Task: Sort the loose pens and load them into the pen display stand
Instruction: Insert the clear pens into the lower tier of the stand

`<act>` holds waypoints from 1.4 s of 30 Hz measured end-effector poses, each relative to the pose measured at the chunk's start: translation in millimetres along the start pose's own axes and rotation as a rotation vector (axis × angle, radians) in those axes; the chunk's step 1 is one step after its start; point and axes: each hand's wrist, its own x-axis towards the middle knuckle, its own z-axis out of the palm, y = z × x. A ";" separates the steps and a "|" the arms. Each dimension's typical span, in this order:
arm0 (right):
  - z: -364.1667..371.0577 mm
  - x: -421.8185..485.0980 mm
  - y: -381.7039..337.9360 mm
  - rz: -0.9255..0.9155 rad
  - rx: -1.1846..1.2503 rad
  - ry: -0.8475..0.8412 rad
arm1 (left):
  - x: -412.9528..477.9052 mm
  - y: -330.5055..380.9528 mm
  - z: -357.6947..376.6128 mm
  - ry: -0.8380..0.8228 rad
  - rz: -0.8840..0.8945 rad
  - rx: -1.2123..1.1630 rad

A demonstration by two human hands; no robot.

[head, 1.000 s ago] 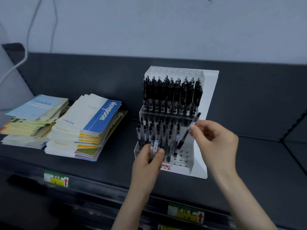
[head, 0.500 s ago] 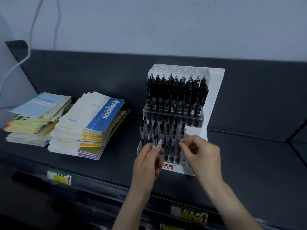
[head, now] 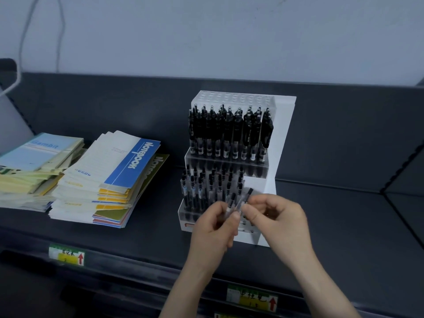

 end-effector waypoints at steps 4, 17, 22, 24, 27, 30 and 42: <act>-7.6 2.6 -2.8 0.001 0.094 0.049 | 1.2 1.2 4.6 -0.028 0.003 0.021; -12.5 43.2 -13.8 -0.335 -0.059 0.377 | -0.6 2.4 -1.7 0.101 -0.021 0.031; 1.5 50.8 6.5 -0.396 -0.250 0.318 | -2.1 1.7 -5.7 0.123 -0.028 0.029; 6.8 52.2 17.4 -0.387 -0.344 0.277 | -2.7 1.0 -6.6 0.128 -0.038 0.025; 14.1 51.8 34.3 -0.362 -0.443 0.235 | -3.2 0.0 -7.3 0.128 -0.051 0.024; 14.9 51.3 44.0 -0.337 -0.451 0.225 | -3.5 -0.5 -8.5 0.129 -0.053 0.023; -2.4 7.3 7.3 -0.143 -0.097 0.070 | -0.5 -2.0 0.6 -0.025 -0.053 -0.003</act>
